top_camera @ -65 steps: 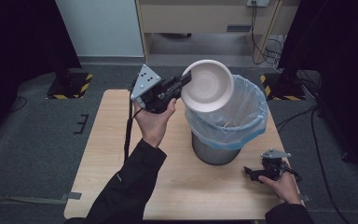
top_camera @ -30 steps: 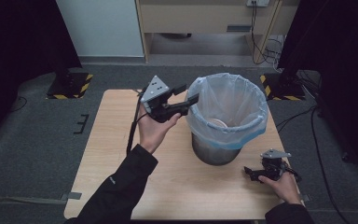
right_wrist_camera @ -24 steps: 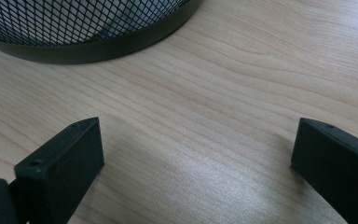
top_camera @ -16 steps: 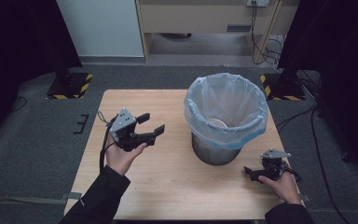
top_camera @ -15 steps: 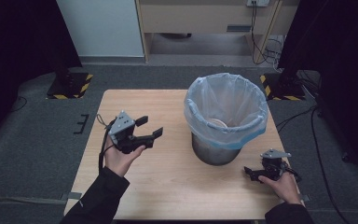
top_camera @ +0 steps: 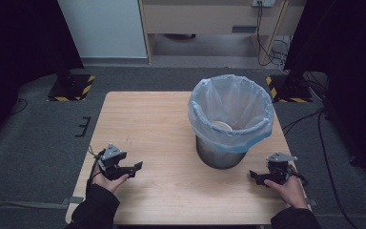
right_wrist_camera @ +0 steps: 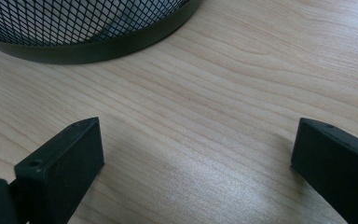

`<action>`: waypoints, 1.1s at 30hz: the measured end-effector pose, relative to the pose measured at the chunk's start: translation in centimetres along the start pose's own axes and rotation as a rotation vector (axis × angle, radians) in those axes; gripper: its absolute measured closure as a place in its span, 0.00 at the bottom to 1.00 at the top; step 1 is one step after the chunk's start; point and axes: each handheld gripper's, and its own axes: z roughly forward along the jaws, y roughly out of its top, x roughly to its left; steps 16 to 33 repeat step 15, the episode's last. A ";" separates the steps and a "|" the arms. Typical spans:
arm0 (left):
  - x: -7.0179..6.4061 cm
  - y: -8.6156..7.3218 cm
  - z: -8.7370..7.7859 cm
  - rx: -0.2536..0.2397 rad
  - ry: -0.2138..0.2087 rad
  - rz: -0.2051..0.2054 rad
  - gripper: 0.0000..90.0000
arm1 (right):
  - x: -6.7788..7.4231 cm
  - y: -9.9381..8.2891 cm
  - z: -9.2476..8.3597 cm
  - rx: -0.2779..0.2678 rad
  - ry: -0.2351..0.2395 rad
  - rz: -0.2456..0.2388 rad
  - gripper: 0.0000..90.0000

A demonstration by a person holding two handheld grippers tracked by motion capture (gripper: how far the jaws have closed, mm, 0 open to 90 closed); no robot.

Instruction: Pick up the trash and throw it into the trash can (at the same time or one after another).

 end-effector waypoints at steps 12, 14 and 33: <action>4.2 -4.3 -0.9 0.217 0.106 -0.059 0.16 | 0.1 -0.2 -0.2 0.000 -0.012 0.013 0.03; 4.5 -4.6 -1.2 0.211 0.112 -0.055 0.14 | 0.1 -0.3 -0.4 0.002 -0.011 0.011 0.03; 4.6 -4.7 -1.3 0.211 0.115 -0.047 0.14 | 0.1 -0.4 -0.4 0.000 -0.013 0.009 0.03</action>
